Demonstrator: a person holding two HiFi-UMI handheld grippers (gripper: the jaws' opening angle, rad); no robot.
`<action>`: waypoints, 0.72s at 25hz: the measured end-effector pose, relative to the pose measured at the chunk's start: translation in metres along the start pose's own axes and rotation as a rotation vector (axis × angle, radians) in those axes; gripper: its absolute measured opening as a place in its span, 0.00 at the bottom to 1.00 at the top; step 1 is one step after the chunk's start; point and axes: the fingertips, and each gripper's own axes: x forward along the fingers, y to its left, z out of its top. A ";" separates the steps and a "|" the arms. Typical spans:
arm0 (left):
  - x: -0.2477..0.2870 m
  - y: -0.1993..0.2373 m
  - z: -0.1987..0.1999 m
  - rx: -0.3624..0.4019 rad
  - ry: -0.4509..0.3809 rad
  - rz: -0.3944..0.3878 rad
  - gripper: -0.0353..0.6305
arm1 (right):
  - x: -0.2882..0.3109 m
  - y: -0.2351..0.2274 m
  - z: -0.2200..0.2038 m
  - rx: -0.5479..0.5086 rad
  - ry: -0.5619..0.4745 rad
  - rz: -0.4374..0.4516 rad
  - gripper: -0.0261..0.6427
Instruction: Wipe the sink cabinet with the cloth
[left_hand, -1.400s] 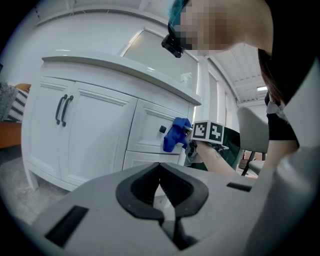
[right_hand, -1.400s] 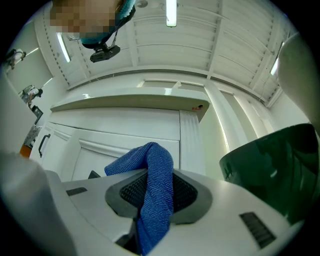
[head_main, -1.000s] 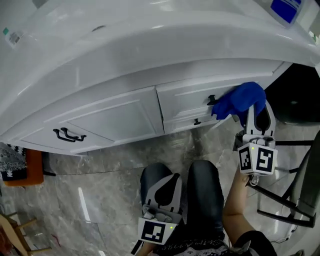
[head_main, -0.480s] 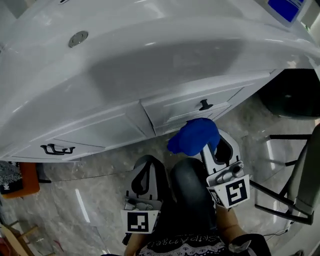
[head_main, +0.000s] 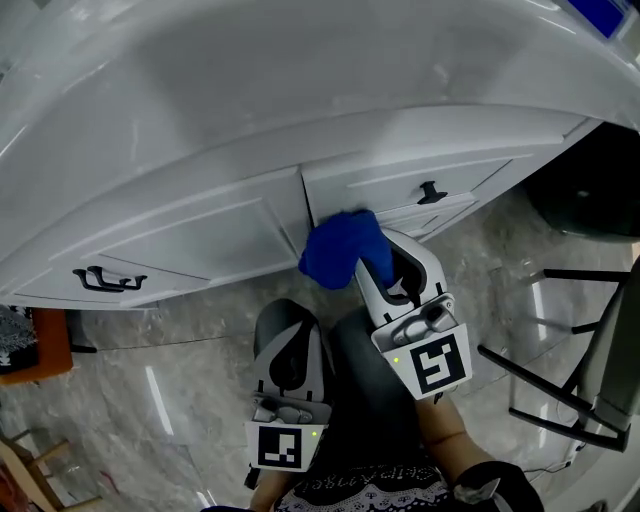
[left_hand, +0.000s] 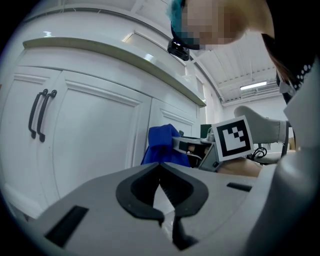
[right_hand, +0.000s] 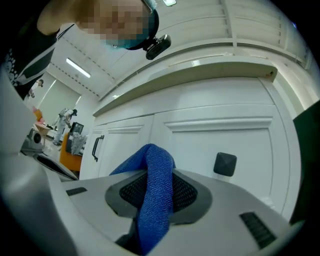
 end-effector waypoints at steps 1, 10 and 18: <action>-0.001 0.001 0.000 -0.008 -0.005 0.003 0.06 | 0.003 0.004 -0.002 -0.003 0.006 0.011 0.20; -0.011 0.008 -0.003 -0.036 -0.007 0.002 0.06 | 0.015 0.009 -0.018 0.015 0.032 0.028 0.20; -0.017 0.015 -0.004 -0.052 -0.004 0.004 0.06 | 0.009 -0.008 -0.019 -0.051 0.003 -0.009 0.20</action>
